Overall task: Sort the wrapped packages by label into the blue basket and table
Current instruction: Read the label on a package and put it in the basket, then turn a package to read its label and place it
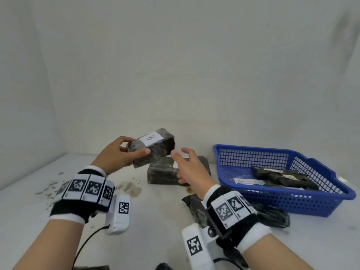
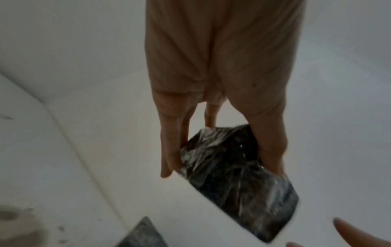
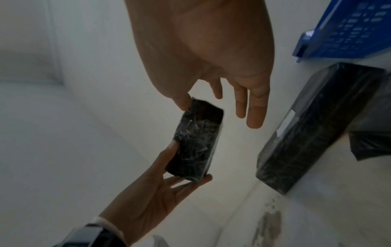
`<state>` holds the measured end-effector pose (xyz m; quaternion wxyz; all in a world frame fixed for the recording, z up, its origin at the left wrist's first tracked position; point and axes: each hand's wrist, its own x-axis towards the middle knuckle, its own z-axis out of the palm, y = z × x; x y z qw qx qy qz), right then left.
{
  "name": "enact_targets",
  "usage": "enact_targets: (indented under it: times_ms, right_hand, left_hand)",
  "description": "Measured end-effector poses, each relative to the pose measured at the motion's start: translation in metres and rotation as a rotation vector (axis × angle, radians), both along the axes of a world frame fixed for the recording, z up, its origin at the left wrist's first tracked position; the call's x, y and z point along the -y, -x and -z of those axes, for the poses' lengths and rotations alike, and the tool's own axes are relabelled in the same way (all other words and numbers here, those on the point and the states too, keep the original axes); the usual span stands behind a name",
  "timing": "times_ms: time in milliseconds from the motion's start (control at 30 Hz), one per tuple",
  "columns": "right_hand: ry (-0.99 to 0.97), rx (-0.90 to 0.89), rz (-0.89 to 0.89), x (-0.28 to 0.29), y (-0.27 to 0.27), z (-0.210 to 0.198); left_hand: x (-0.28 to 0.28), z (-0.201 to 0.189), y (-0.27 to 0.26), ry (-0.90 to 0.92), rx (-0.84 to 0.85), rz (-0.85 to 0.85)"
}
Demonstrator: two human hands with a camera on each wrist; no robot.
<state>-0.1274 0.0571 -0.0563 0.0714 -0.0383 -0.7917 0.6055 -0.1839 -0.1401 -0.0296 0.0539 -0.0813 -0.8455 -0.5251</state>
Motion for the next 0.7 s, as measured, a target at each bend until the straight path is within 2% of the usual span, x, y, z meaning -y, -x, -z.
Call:
enact_targets:
  times_ms: [133,333,500,700]
  right_hand:
    - [-0.2,0.051,-0.017,0.011,0.033,0.02]
    - [-0.559,0.162,0.035,0.003,0.082,0.035]
    - [-0.837,0.234,0.075,-0.008,0.111,0.049]
    - [-0.994,0.263,0.027,-0.008,0.12,0.048]
  left_hand:
    - [0.031,0.034,0.048,-0.01,0.12,-0.243]
    - [0.037,0.082,0.105,0.116,0.345,-0.376]
    - [0.018,0.1,0.132,0.112,0.338,-0.422]
    - [-0.009,0.103,0.156,0.095,0.334,-0.415]
